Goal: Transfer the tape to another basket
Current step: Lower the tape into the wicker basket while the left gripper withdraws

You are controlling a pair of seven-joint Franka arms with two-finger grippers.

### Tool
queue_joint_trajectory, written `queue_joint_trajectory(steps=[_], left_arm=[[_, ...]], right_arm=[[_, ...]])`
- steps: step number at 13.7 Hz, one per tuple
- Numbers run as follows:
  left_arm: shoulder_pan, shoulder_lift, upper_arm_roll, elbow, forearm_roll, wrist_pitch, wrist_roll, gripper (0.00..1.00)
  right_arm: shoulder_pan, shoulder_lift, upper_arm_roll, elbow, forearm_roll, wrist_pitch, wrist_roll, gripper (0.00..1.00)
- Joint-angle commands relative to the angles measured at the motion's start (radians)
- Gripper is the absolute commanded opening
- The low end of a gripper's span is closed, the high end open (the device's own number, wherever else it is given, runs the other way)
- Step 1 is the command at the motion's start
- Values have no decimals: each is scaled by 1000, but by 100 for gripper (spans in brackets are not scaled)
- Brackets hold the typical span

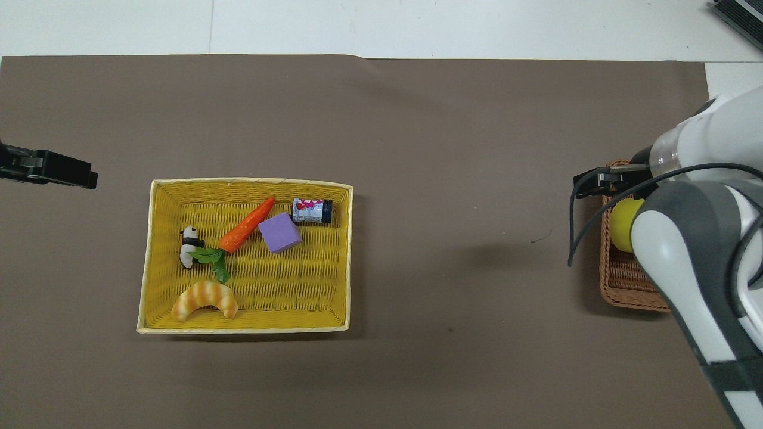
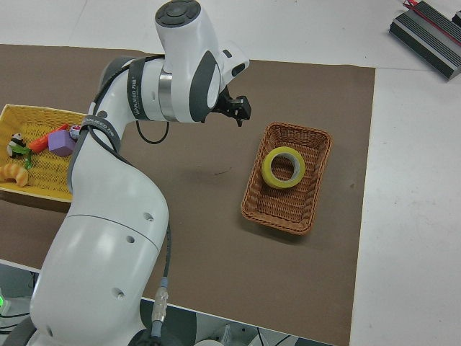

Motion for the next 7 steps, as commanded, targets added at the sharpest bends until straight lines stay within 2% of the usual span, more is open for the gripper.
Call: queue_joint_trajectory(steps=[1,5,7], left_arm=[[10,-11,8,-3,9,-14,3,100],[13,-11,9,-3,9,-18,3,100],[11,-11,9,-3,9,-18,3,100]], right_arm=[[38,-70,3,16,-24,-70,140,100],[24,-77,-7,229,-4,-243,171,100],[12,-92,-22,282,-13,-326,170,100]])
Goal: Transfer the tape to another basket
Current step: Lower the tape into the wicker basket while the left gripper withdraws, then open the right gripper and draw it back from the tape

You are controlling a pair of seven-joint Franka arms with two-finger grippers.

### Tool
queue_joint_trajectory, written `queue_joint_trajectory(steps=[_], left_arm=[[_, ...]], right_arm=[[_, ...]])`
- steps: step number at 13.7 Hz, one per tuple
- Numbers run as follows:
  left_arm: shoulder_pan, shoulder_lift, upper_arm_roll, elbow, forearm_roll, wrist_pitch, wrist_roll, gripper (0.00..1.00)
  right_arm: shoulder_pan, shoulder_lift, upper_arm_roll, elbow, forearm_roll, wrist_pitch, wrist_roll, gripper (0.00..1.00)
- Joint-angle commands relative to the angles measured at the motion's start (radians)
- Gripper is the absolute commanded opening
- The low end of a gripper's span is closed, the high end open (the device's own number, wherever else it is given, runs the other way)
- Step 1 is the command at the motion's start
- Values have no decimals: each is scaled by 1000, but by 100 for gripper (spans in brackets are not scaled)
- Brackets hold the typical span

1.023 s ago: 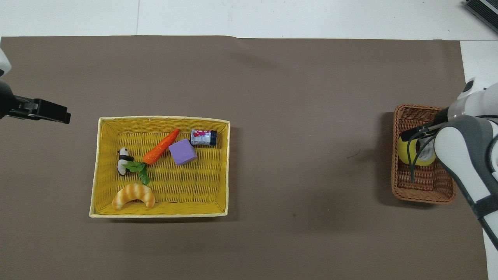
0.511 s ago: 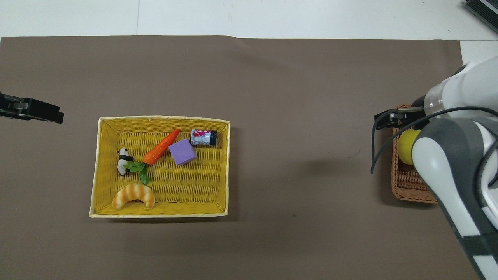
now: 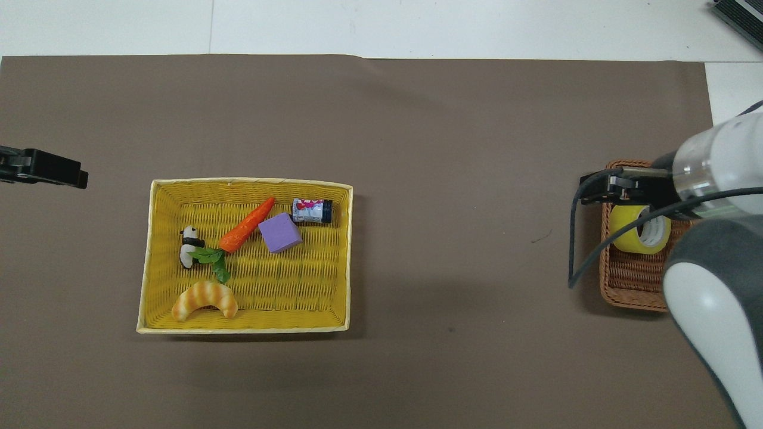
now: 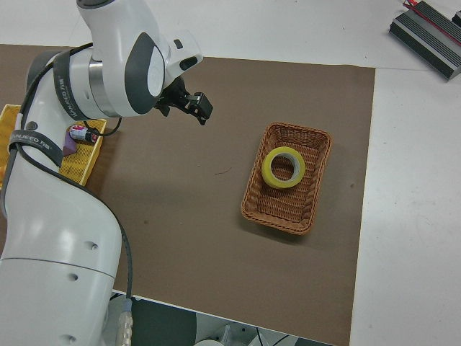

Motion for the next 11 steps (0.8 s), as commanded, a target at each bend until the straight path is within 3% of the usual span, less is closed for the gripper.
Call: queue_joint_trajectory(steps=[1,6,9,11], left_arm=[[9,-11,-6,-3,9,-18,3,100],[9,-11,-6,-5,9,-19,3,100],[11,-11,-6,-3,9,-18,3,100],[11,-11,-6,-3,9,-19,3,100]], right_arm=[[-38,-17,-16,69,-1,-83,6,100],[-32,-140,-31,-90,45,-100,-5,100],[-31,-122,-25,-77,22,-55,-84,100],[-38,-59,-26,18,-16,-105,-161,100]])
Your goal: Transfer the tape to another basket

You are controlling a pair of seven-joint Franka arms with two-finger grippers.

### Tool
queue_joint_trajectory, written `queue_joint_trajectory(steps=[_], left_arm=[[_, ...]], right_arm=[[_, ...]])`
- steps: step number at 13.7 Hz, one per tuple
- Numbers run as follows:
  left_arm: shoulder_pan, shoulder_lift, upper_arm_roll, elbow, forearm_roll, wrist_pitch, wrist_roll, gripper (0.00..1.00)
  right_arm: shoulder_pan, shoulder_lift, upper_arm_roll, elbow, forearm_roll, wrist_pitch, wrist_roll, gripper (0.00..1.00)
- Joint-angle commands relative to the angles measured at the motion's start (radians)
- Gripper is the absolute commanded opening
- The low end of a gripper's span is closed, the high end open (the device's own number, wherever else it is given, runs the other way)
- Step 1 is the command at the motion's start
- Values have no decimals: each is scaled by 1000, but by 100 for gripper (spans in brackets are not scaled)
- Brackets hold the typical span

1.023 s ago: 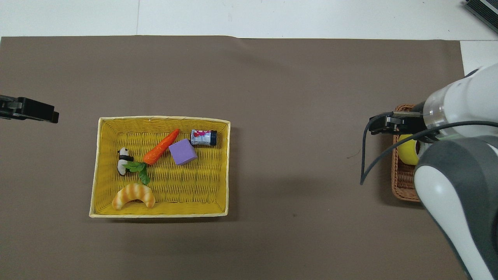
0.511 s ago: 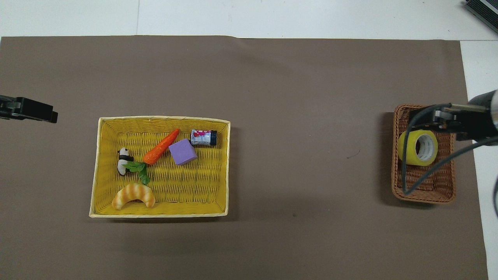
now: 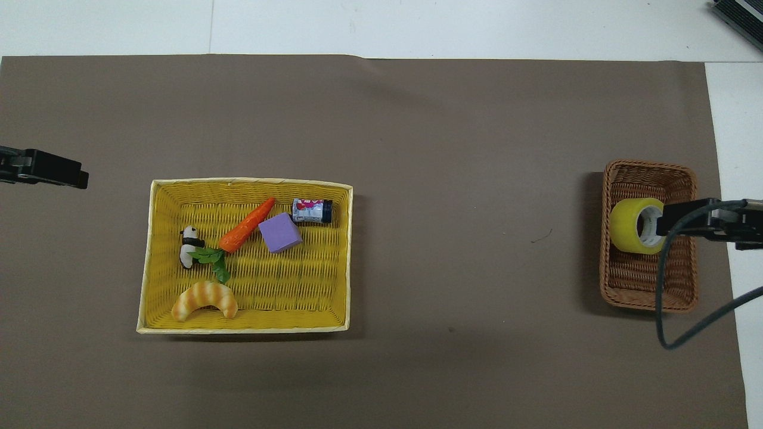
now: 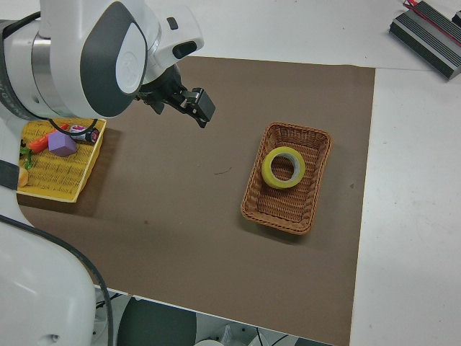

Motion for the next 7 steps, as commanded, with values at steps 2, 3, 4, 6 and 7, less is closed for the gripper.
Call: queue_joint_trajectory(steps=[2,3,4,6,7], left_arm=[[9,-11,-6,-5,9,-18,3,100],[9,-11,-6,-5,9,-17,3,100],[11,-11,-6,-5,9,-18,3,100],[11,-11,-6,-3,9,-18,3,100],[9,-11,-6,-3,9,-18,3,100]], right_arm=[[-26,88,-1,112,-8,-57,-70,100],[-23,80,-4,106,-1,-35,-70,100],[-21,76,-5,93,1,-31,-66,100],[-21,62,-7,76,3,-29,-64,100],[-21,62,-7,74,3,-30,-67,100]])
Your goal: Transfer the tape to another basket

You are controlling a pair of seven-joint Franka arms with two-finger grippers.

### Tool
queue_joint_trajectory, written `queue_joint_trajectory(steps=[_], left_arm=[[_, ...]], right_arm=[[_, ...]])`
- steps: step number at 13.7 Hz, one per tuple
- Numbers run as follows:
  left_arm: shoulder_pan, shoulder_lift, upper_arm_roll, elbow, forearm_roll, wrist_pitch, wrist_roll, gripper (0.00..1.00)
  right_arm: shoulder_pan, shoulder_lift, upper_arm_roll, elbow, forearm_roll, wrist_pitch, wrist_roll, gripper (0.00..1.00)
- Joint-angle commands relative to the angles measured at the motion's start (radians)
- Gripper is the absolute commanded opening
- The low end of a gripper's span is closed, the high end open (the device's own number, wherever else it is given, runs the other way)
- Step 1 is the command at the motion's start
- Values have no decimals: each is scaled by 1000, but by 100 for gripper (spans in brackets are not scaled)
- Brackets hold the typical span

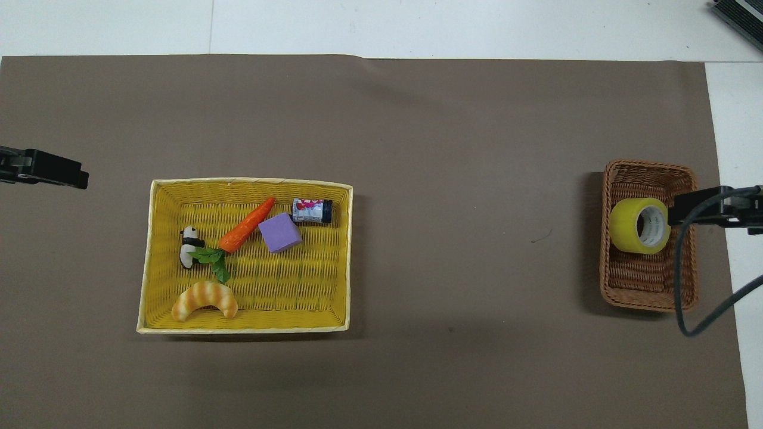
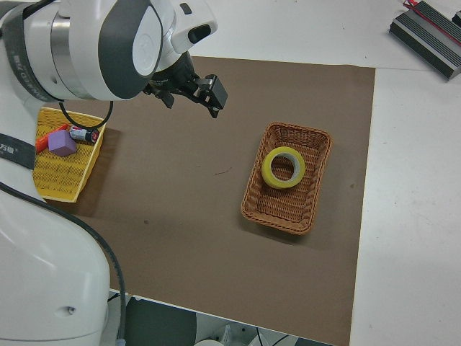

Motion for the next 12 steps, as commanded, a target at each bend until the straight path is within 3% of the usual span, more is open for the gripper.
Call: queue_joint_trajectory(steps=[1,5,12], left_arm=[[9,-11,-6,-3,9,-18,3,100],[11,-11,-6,-3,9,-18,3,100],[9,-11,-6,-5,9,-18,3,100]], right_arm=[[-10,-5,0,1,9,-2,-28,100],[-18,6,-4,19,-16,-45,-105,100],[-29,-23,0,-11,7,-31,-27,100]])
